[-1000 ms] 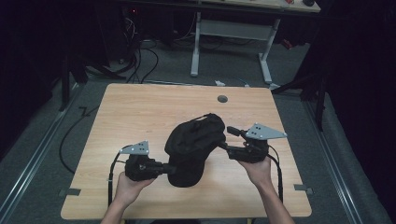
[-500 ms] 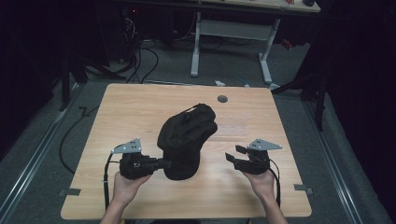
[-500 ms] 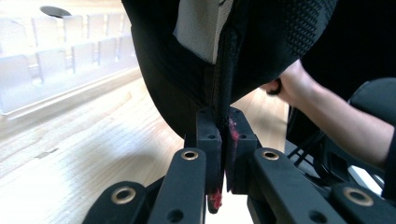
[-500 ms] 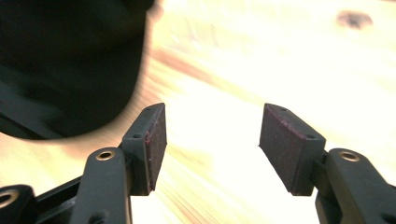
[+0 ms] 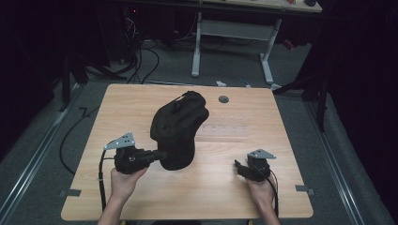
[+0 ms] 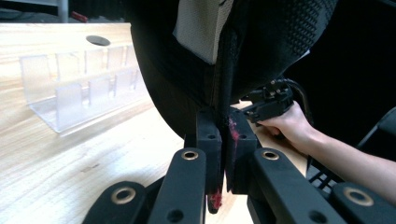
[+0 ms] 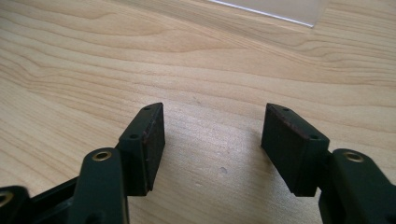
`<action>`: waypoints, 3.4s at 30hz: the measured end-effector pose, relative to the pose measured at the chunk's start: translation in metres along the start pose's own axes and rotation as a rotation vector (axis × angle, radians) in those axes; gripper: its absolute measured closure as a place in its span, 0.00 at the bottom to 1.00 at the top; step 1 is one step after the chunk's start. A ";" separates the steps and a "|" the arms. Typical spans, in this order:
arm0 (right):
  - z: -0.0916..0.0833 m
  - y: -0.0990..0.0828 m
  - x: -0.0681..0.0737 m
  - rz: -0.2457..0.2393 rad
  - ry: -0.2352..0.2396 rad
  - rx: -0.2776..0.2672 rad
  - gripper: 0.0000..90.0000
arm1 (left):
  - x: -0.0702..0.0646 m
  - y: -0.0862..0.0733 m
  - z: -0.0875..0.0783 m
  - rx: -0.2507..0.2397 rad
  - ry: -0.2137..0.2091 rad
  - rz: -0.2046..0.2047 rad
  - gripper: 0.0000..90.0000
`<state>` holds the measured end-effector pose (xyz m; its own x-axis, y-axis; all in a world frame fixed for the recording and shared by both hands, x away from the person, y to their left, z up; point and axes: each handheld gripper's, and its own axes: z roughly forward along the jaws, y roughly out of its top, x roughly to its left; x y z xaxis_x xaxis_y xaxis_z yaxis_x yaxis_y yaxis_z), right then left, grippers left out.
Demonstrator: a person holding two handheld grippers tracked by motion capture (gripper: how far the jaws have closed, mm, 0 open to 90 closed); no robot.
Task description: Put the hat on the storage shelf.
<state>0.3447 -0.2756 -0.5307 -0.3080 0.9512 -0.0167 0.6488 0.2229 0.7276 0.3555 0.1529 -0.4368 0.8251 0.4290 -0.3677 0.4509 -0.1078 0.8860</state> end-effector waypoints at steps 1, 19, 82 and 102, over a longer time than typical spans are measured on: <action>0.000 0.000 0.000 0.002 0.001 0.001 0.43 | 0.000 0.000 -0.001 -0.005 0.008 0.004 0.96; 0.001 0.000 -0.001 -0.015 0.019 0.002 0.39 | 0.011 0.016 -0.011 -0.081 0.133 0.014 0.96; 0.001 0.000 -0.001 -0.016 0.024 0.003 0.38 | 0.061 0.051 0.055 -0.067 0.313 0.040 0.96; 0.001 0.000 -0.001 -0.021 0.023 0.001 0.38 | 0.067 0.038 0.070 0.001 0.332 0.032 0.95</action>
<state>0.3461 -0.2767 -0.5311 -0.3376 0.9411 -0.0161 0.6426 0.2430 0.7267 0.4518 0.1146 -0.4476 0.6826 0.6944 -0.2276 0.4271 -0.1263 0.8954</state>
